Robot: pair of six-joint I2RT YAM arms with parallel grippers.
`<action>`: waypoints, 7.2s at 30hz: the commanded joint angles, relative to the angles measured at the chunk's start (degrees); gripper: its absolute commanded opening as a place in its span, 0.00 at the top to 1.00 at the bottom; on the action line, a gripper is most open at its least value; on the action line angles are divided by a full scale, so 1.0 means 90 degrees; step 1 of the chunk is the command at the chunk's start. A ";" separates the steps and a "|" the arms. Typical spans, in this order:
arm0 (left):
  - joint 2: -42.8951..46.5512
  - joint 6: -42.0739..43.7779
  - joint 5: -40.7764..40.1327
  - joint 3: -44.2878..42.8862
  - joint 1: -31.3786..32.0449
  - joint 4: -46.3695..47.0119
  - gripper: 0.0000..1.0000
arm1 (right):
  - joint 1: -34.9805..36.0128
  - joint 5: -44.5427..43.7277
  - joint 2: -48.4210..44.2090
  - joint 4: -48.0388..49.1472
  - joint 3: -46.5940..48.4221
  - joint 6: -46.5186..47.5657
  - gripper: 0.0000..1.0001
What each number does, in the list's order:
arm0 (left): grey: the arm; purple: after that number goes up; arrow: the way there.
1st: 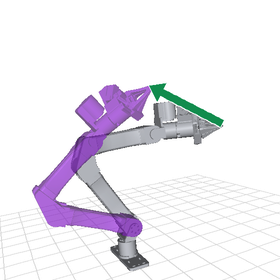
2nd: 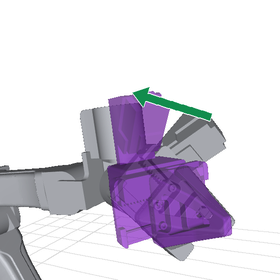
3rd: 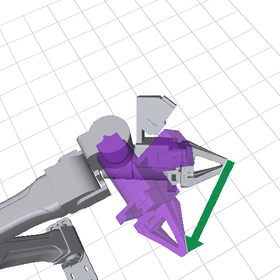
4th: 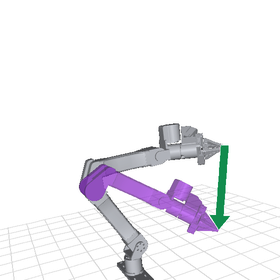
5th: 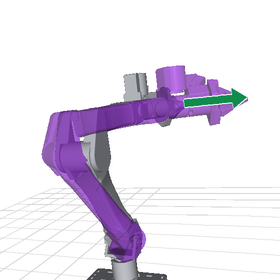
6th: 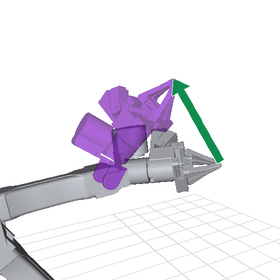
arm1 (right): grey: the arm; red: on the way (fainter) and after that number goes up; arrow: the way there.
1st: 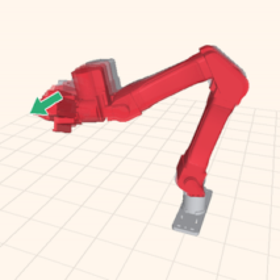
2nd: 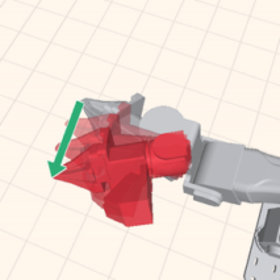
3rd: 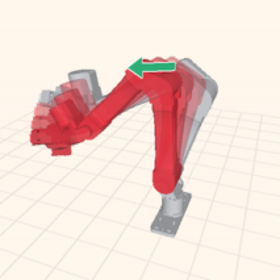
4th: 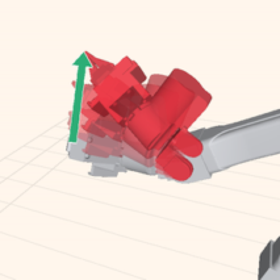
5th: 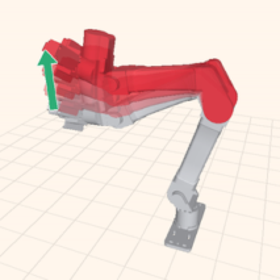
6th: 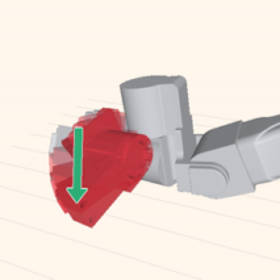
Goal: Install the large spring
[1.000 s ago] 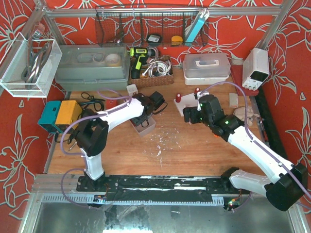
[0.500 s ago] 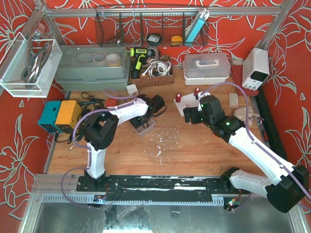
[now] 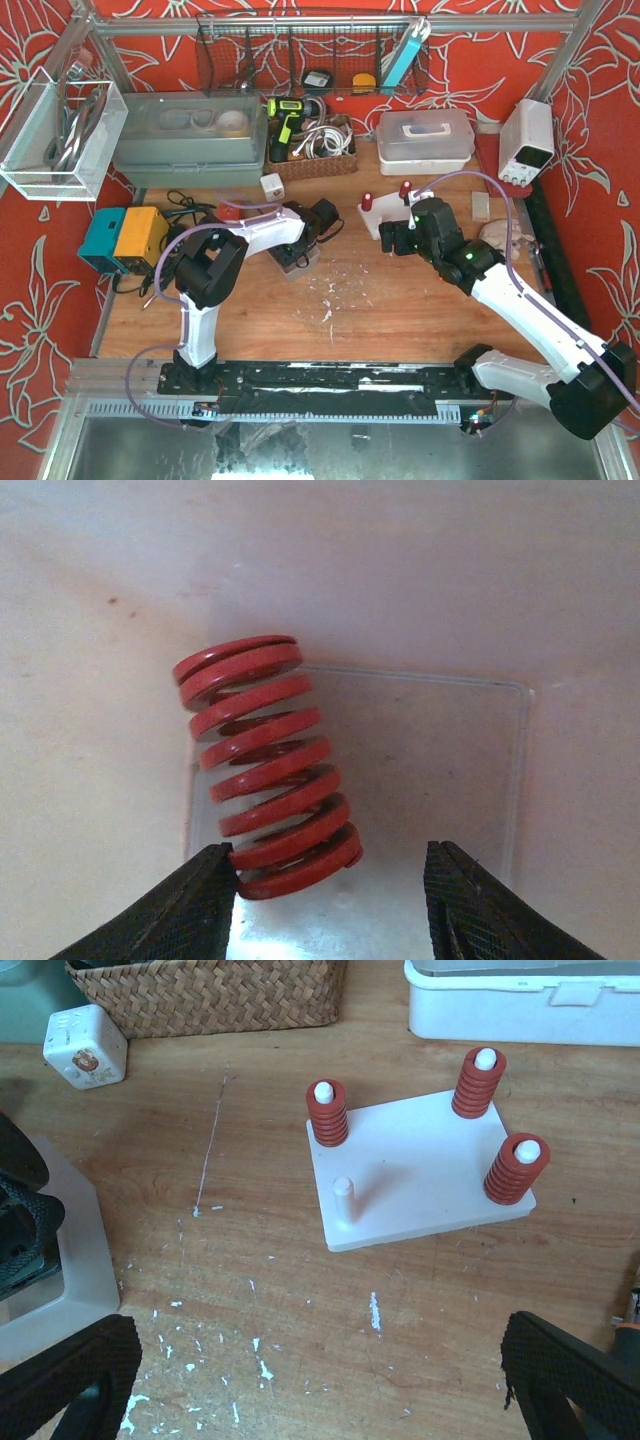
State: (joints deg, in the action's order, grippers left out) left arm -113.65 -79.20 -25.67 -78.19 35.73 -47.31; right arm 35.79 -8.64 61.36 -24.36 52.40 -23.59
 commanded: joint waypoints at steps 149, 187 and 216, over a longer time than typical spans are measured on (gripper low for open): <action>0.5857 0.8734 0.1318 0.7687 0.1021 1.1140 0.00 | -0.0217 -0.0422 0.2664 0.1814 0.0875 0.0427 1.00; 0.6866 0.8898 0.1876 0.7952 0.1060 1.1300 0.00 | -0.0412 -0.0661 0.3948 0.3131 0.0596 0.0388 1.00; 0.7167 0.9264 0.0202 0.7241 0.0961 1.0661 0.00 | -0.0473 -0.2227 0.0105 0.0853 0.0548 0.1240 0.01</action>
State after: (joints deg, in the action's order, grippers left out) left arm -49.60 1.04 -17.65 -8.16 44.97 49.56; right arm 31.75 -21.37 66.76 -11.99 58.52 -17.91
